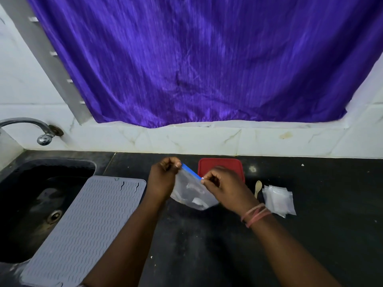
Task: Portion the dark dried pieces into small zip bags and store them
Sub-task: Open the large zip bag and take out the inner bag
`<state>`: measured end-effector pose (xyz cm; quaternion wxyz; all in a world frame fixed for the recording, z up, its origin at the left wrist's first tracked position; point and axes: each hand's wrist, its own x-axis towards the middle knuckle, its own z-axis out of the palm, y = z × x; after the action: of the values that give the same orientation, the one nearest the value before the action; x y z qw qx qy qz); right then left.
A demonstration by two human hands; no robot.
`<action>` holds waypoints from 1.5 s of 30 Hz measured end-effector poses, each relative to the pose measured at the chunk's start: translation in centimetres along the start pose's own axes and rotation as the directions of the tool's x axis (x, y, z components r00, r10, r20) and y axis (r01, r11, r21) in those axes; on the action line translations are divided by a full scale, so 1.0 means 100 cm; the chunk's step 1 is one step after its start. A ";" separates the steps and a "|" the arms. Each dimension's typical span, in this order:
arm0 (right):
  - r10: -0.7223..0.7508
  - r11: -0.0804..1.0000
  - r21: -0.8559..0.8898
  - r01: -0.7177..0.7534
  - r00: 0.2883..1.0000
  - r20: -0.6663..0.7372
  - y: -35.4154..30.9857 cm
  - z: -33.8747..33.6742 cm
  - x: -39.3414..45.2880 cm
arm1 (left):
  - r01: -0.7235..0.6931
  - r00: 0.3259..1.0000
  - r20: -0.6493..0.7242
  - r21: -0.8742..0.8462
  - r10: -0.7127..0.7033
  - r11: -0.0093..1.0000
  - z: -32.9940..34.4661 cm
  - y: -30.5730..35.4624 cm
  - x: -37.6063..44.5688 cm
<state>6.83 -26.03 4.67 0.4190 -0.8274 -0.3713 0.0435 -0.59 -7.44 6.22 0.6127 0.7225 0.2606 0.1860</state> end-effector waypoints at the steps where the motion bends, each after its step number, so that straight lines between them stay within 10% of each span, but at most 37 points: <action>1: -0.006 0.998 -0.063 0.006 1.000 0.004 0.006 -0.004 -0.005 | 0.020 0.999 -0.048 -0.059 -0.023 0.998 -0.007 -0.002 0.004; 8: 0.044 0.985 -0.170 -0.019 0.988 0.145 0.018 -0.027 -0.016 | -0.018 0.999 -0.043 -0.140 0.012 0.990 -0.011 -0.001 0.007; 16: 0.196 0.977 0.082 -0.198 0.980 0.035 -0.003 0.002 0.000 | -0.021 0.999 0.023 -0.155 0.025 0.988 0.005 0.001 0.009; 23: 0.435 0.787 0.438 -0.436 0.894 0.107 0.010 0.025 -0.002 | 0.296 0.928 -0.233 -0.008 -0.290 0.955 0.041 -0.032 -0.021; 27: 0.484 0.693 0.520 -0.500 0.857 0.180 0.013 0.039 -0.010 | 0.430 0.903 0.107 -0.265 -0.417 0.863 0.049 -0.041 -0.041; 45: 0.556 0.450 0.656 -0.606 0.765 0.324 0.000 0.047 -0.039 | 0.586 0.804 0.318 -0.282 -0.502 0.760 0.023 -0.054 -0.048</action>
<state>2.25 -25.49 0.71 0.6595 -0.6628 -0.0291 0.3534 -3.86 -11.51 0.73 0.7891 0.5032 0.3503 -0.0382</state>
